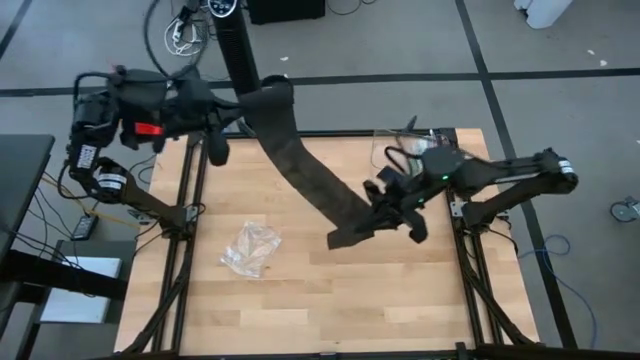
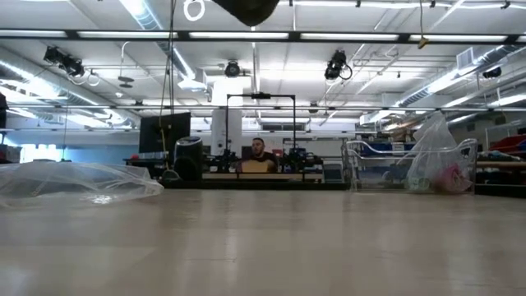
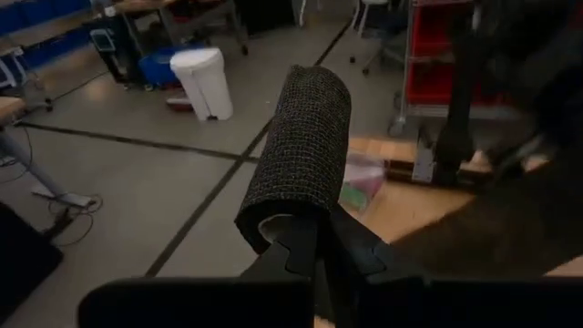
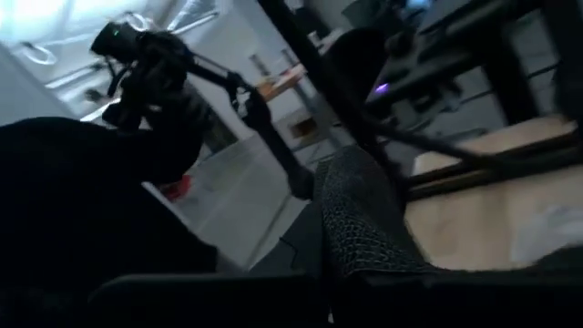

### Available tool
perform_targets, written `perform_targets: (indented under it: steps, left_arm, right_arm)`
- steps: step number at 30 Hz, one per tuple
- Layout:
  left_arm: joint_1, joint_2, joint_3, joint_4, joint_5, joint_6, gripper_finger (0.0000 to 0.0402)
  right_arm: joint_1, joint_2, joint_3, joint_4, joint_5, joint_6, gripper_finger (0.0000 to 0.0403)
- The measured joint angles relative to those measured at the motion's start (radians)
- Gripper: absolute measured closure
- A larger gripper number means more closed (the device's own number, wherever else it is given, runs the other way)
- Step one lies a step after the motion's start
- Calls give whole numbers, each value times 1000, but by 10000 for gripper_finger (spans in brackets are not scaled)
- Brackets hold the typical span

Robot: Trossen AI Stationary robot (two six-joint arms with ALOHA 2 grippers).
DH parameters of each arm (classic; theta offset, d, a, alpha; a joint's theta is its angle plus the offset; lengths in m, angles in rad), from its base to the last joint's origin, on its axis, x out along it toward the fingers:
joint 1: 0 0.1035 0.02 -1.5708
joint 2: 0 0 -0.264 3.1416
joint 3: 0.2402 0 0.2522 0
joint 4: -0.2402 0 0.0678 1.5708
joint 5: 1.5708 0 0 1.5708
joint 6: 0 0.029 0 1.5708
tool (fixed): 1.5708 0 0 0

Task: Roll bandage
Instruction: Roll the black bandage

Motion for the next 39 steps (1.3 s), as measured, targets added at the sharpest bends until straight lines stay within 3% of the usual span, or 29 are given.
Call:
perform_targets:
  steps: [10,21,26,31,39]
  left_arm:
    - [0,2,-234,29,13,22,389]
    - [-1,2,-435,156,79,22,389]
    - [-1,1,-499,199,99,20,389]
    - [-2,2,-563,250,102,-3,389]
    - [-26,2,-651,393,130,-24,389]
  right_arm:
    - [105,153,562,-414,313,-163,401]
    - [124,352,1029,-613,418,-269,401]
    - [124,392,1152,-642,491,-350,402]
    - [124,390,1154,-550,551,-399,402]
    - [121,382,1154,-414,739,-517,402]
